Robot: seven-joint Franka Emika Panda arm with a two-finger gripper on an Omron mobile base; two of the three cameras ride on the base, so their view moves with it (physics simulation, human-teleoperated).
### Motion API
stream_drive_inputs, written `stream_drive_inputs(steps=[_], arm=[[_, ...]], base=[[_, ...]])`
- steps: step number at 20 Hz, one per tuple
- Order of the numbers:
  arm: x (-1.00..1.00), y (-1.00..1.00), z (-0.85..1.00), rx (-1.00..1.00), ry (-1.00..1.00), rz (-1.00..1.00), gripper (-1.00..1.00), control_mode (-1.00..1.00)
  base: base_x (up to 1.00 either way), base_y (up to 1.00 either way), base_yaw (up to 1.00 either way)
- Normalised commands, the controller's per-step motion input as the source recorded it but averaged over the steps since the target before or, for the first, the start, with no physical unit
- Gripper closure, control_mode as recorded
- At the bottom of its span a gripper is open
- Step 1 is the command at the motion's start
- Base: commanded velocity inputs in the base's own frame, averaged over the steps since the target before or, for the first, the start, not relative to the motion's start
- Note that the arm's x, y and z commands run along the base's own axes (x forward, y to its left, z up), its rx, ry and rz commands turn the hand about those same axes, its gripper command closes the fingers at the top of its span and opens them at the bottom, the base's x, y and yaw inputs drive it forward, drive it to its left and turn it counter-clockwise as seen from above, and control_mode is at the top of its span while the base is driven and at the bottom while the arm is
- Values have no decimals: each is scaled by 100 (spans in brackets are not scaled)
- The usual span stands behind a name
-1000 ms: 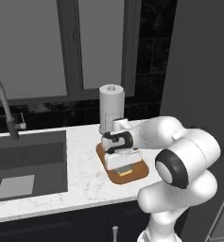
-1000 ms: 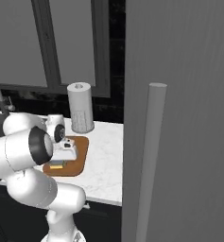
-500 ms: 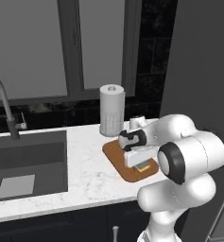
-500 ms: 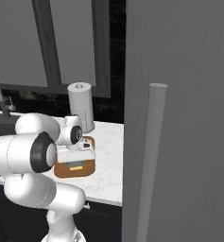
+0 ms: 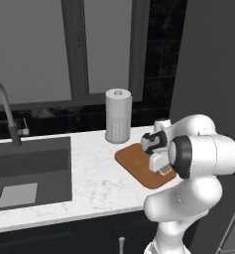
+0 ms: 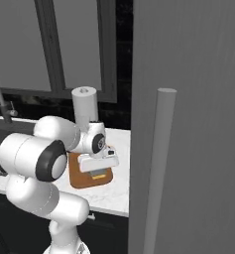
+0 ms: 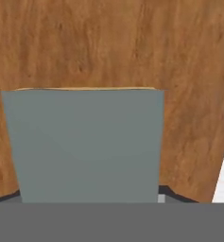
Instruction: Pick up the sponge from the counter and clean the cutting board by briefly scrubbing or pressing down on the cutting board. Once finished, release the sponge.
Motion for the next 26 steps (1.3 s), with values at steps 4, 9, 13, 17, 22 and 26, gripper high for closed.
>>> stream_drive_inputs(steps=[4,9,13,17,22,26], arm=[[0,-100,-37,6,0,13,100,-100],[0,-92,-37,1,0,10,100,-100],[-12,-22,-26,0,-4,8,100,-100],[-70,52,0,10,-12,15,100,-100],[-34,93,24,3,-3,19,100,-100],[-2,100,20,0,0,10,100,-100]], base=[[0,0,0],[0,0,0],[0,0,0],[0,0,0],[0,0,0],[0,0,0]])
